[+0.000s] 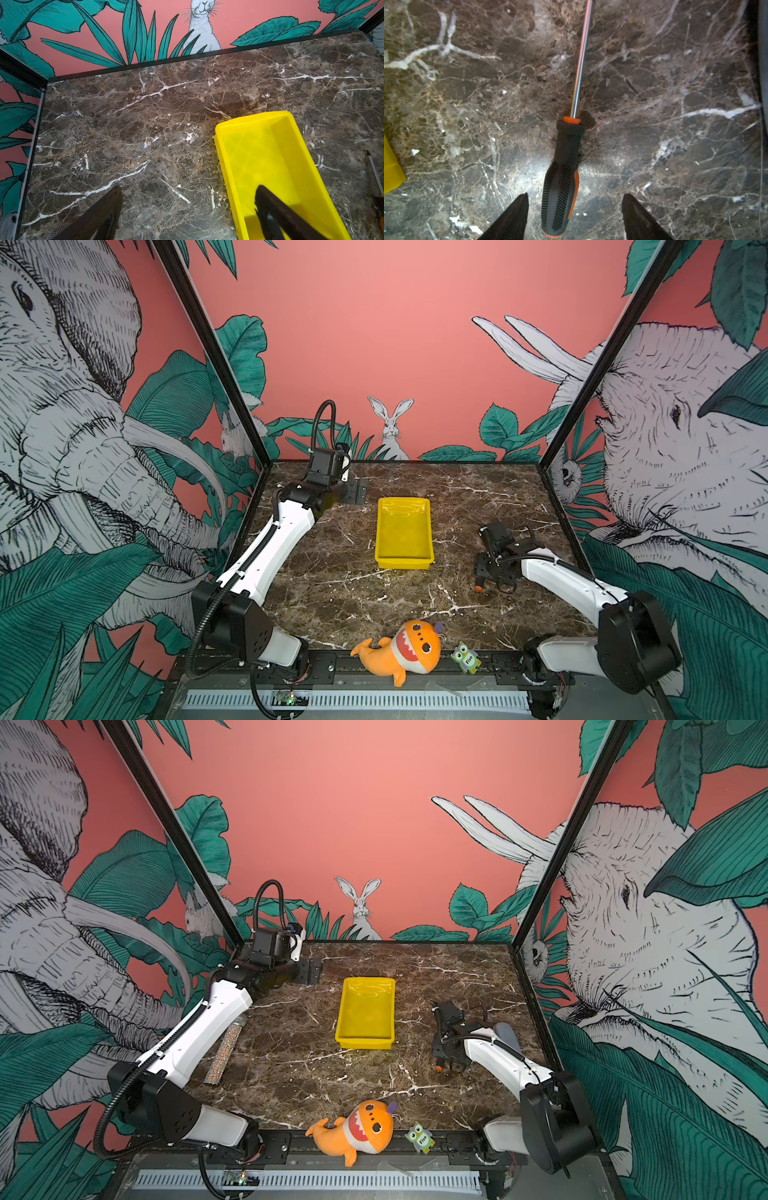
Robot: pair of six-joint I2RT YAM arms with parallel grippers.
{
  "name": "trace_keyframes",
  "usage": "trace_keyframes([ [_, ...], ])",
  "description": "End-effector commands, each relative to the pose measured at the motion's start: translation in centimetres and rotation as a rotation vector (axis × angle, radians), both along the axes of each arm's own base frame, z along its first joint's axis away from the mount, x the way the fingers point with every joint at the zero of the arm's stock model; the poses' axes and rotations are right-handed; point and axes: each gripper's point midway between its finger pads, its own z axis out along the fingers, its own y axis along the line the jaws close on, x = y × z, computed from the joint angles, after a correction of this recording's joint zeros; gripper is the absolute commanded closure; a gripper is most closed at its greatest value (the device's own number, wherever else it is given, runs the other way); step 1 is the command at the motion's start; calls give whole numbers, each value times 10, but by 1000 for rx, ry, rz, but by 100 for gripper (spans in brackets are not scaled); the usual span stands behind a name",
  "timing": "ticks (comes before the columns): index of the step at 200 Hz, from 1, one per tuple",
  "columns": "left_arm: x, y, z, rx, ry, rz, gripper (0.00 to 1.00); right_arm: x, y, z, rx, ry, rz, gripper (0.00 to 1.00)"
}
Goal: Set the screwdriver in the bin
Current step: 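Lower the right gripper onto the screwdriver handle and close it while the left arm rises, then lift the screwdriver off the table with the right gripper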
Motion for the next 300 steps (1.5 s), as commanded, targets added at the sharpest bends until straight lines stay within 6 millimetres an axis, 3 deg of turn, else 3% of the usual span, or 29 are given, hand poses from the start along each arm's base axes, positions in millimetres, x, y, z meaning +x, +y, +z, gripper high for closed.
trace_keyframes([
  [1, -7, 9, 9, 11, -25, 21, 0, 0, 5, -13, 24, 18, -20, 33],
  [51, -5, 15, 8, 44, -28, 47, 0, 3, 10, -24, 38, 29, -12, 45],
  [119, -7, 25, 16, 72, -57, 82, 0, 7, 6, -31, 20, 44, 0, 50],
  [185, -7, 29, 19, 85, -68, 97, 0, 10, 3, -28, -14, 46, 40, 75],
  [234, -6, 31, 19, 97, -70, 104, 0, 14, 1, -16, -36, 24, 77, 92],
  [300, -6, 35, 21, 115, -78, 116, 0, 23, -1, 8, -70, -10, 126, 98],
])
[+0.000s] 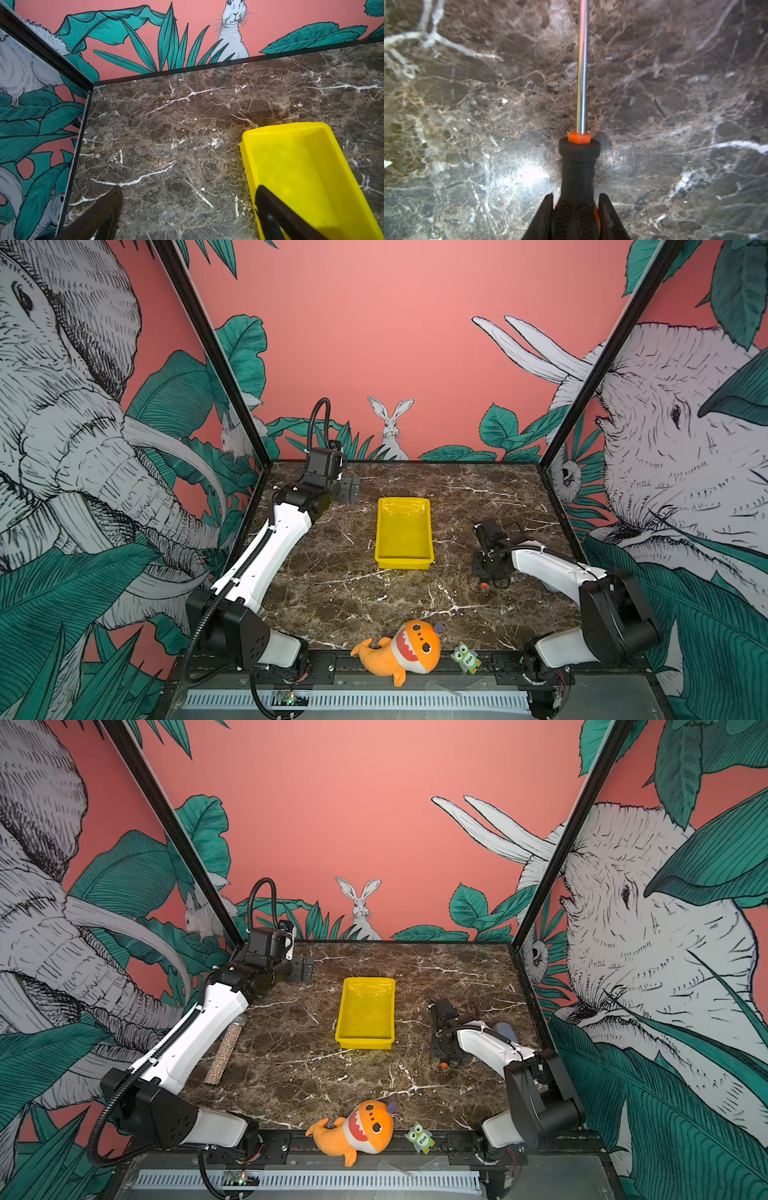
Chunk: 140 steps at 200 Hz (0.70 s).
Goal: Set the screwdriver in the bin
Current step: 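Lift the screwdriver off the table with the right gripper, then carry the screwdriver over the yellow bin and lower it inside with the right gripper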
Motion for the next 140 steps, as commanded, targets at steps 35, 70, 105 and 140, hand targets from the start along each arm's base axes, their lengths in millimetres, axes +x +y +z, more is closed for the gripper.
trace_keyframes([
  [35, -7, 9, 7, 26, -17, 14, 0, 12, -11, 40, -71, -75, 40, 100],
  [70, -7, 8, 8, 24, -16, 10, 0, 19, -9, 66, -67, -129, 64, 100],
  [105, -6, 9, 9, 33, -23, 15, 0, 25, 5, 96, -9, -181, 89, 100],
  [140, -6, 11, 10, 42, -23, 17, 0, 36, 32, 123, 24, -227, 153, 100],
])
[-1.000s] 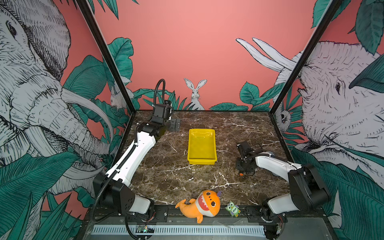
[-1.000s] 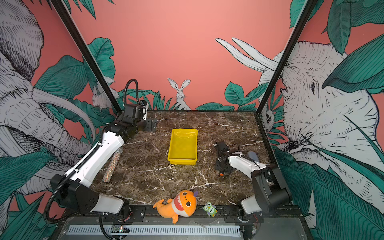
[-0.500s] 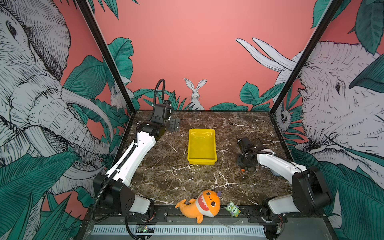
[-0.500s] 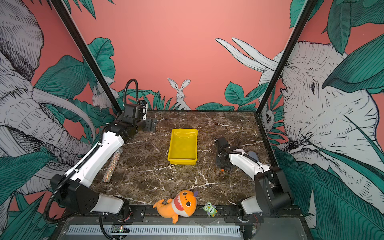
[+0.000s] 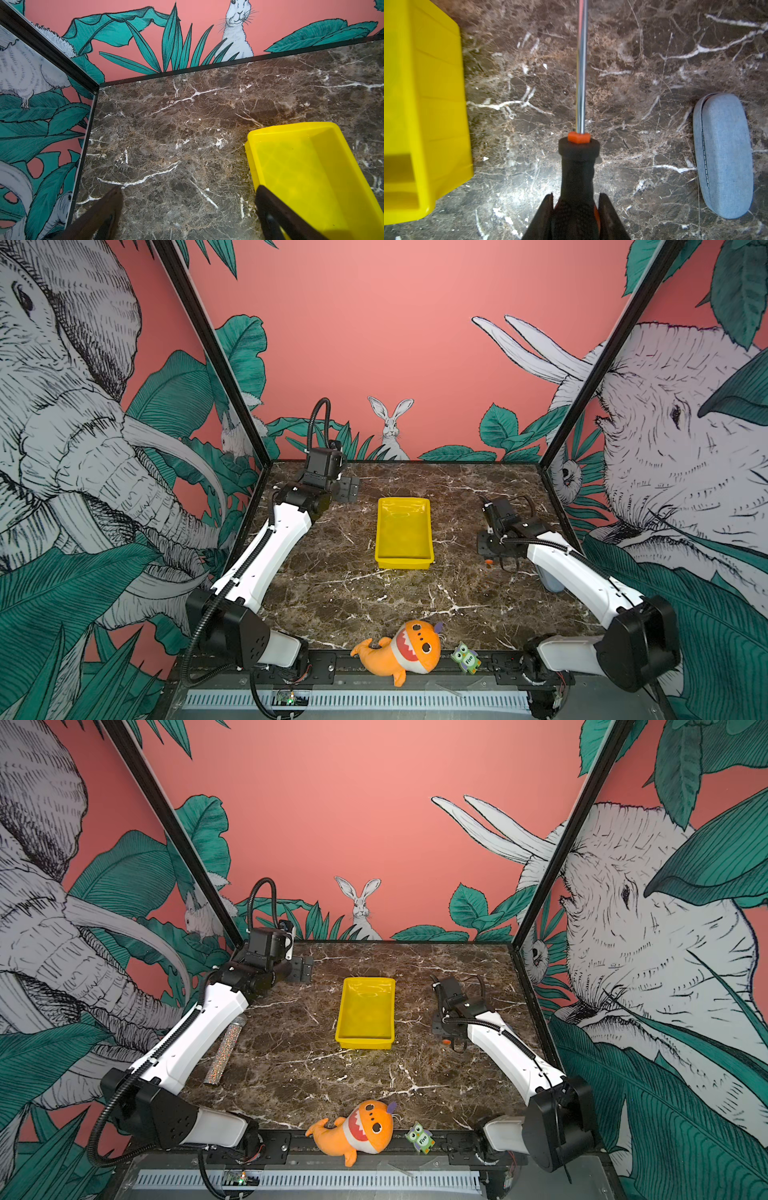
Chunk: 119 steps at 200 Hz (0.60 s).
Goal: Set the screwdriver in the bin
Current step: 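Carry the screwdriver over the yellow bin and lower it inside with the right gripper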
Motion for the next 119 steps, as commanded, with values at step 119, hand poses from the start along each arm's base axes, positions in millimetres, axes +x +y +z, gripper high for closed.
trace_keyframes([
  [119, -76, -35, -10, -204, 171, -258, 0, 49, 180, 41, 31, -87, 384, 100],
])
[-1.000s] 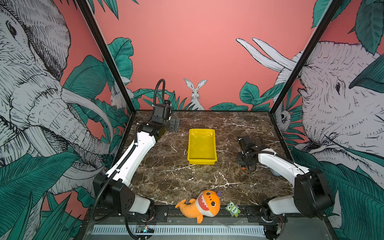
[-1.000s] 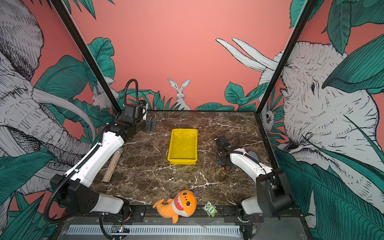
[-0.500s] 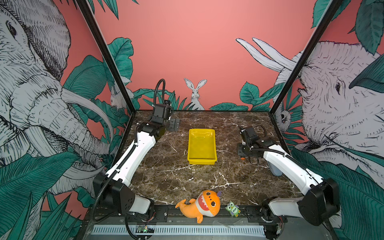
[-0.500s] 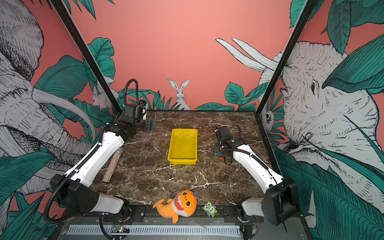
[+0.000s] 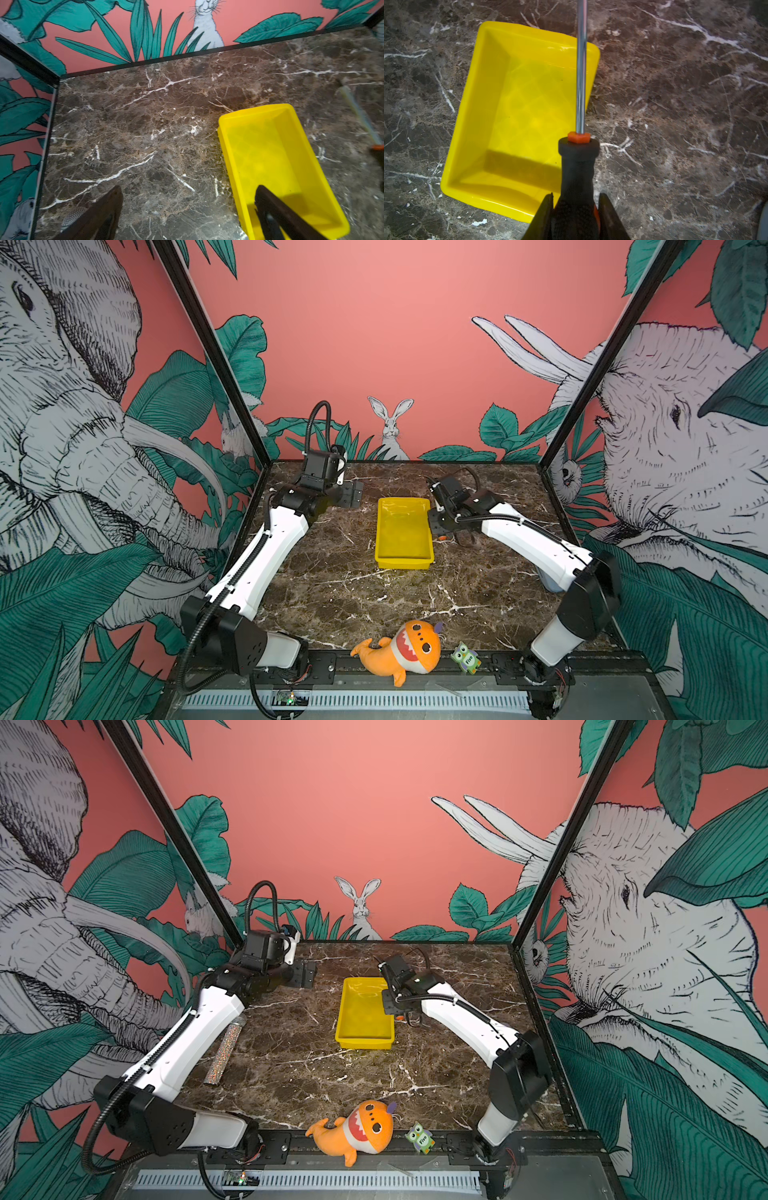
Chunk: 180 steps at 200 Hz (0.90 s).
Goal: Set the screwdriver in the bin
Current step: 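Carry the screwdriver over the yellow bin and lower it inside with the right gripper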
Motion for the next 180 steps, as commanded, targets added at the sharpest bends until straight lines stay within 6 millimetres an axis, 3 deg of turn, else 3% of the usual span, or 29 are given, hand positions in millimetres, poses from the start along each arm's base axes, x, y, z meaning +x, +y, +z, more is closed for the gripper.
trace_keyframes([
  [1, -45, -12, -5, -77, 85, -124, 0, 4, 26, 3, 1, -21, 59, 100],
  [41, -102, -27, -25, -181, 173, -288, 1, 13, 54, -28, -2, 20, 99, 100],
  [79, -139, -23, -44, -206, 245, -326, 1, 15, 65, -53, -4, 57, 120, 100],
  [119, -155, -13, -61, -226, 269, -272, 1, 16, 70, -79, -29, 92, 146, 100],
  [180, -159, -9, -70, -242, 285, -229, 1, 16, 70, -106, -37, 135, 98, 100],
])
